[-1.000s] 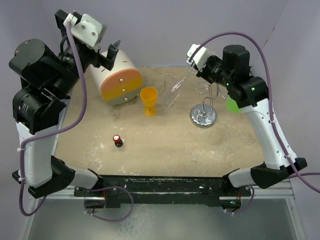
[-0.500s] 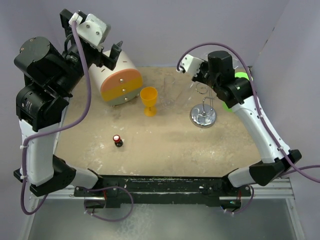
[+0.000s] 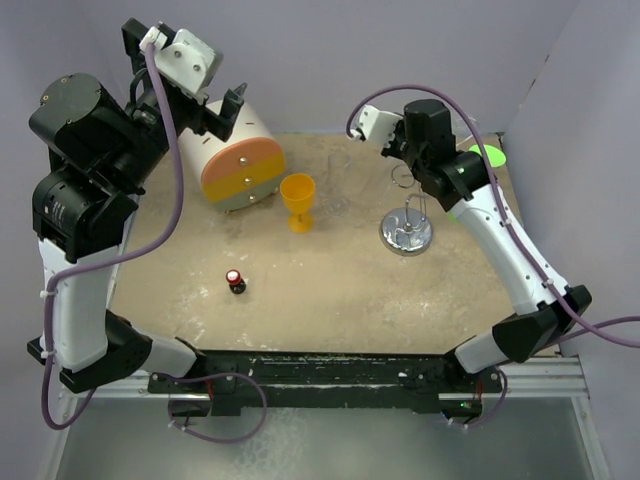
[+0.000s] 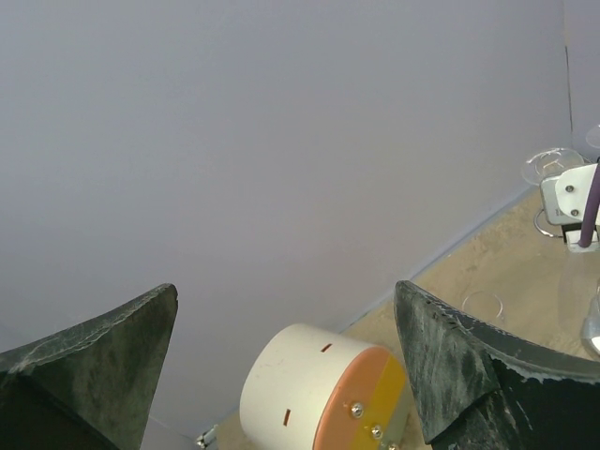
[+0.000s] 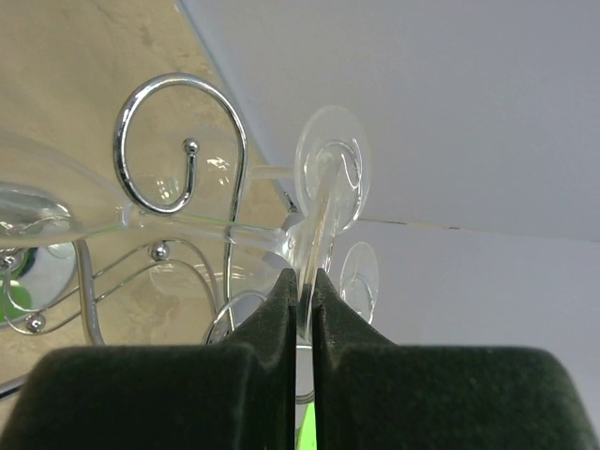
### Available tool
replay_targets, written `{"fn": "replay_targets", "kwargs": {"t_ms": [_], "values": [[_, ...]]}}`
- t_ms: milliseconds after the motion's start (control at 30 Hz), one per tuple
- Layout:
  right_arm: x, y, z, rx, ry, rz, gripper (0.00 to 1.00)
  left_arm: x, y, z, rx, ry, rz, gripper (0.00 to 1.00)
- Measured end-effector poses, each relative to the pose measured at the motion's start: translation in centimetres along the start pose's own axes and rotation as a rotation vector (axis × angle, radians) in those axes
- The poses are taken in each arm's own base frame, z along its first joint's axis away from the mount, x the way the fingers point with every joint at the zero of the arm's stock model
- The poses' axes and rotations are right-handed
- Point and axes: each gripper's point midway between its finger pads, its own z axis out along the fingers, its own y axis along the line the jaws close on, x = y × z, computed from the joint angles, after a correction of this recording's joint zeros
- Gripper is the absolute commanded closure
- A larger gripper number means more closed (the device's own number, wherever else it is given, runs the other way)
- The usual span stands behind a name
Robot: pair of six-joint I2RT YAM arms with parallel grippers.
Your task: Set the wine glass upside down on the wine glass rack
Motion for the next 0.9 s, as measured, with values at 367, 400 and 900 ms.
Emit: {"fn": "replay_targets", "kwargs": {"t_ms": [367, 400, 900], "values": [[-0.8, 0.7, 1.8, 0.001, 0.011, -0.026, 1.0, 0.6, -0.4, -0.1, 0.013, 0.014, 0.006, 0.01], [-1.0, 0.8, 1.9, 0.001, 0.007, -0.03, 1.0, 0.7, -0.4, -0.1, 0.016, 0.018, 0.006, 0.01], [-3.0, 1.4, 2.2, -0.009, -0.032, -0.053, 1.0, 4.3, -2.2, 1.1, 0.06, 0.116, 0.016, 0.01]]}}
